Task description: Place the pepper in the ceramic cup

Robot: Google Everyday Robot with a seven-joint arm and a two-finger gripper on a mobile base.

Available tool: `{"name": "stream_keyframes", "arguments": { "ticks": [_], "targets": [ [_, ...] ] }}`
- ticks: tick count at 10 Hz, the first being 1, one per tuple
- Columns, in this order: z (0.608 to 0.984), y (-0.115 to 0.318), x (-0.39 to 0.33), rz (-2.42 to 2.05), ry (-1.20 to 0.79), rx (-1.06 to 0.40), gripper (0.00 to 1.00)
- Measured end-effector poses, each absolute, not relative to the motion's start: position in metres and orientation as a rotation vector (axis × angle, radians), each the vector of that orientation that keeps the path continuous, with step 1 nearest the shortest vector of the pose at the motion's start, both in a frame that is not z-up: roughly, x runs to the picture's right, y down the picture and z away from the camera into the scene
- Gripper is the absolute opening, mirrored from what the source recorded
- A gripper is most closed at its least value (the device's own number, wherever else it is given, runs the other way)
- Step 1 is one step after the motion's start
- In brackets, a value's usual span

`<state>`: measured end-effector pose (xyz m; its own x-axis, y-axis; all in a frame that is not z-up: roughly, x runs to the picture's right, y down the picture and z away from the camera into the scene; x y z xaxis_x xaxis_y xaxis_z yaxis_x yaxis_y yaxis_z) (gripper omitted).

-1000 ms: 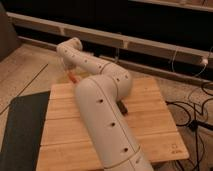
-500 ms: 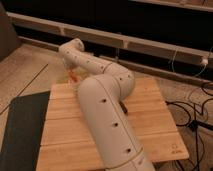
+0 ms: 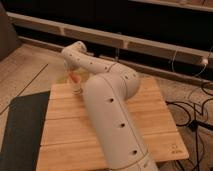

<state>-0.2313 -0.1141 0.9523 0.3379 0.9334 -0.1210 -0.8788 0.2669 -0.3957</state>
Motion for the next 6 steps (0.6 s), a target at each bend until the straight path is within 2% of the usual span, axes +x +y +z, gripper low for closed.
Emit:
{"name": "stream_keyframes", "arguments": {
  "ticks": [6],
  "targets": [
    [0.947, -0.084, -0.221, 1.244, -0.162, -0.446, 0.0]
  ]
}}
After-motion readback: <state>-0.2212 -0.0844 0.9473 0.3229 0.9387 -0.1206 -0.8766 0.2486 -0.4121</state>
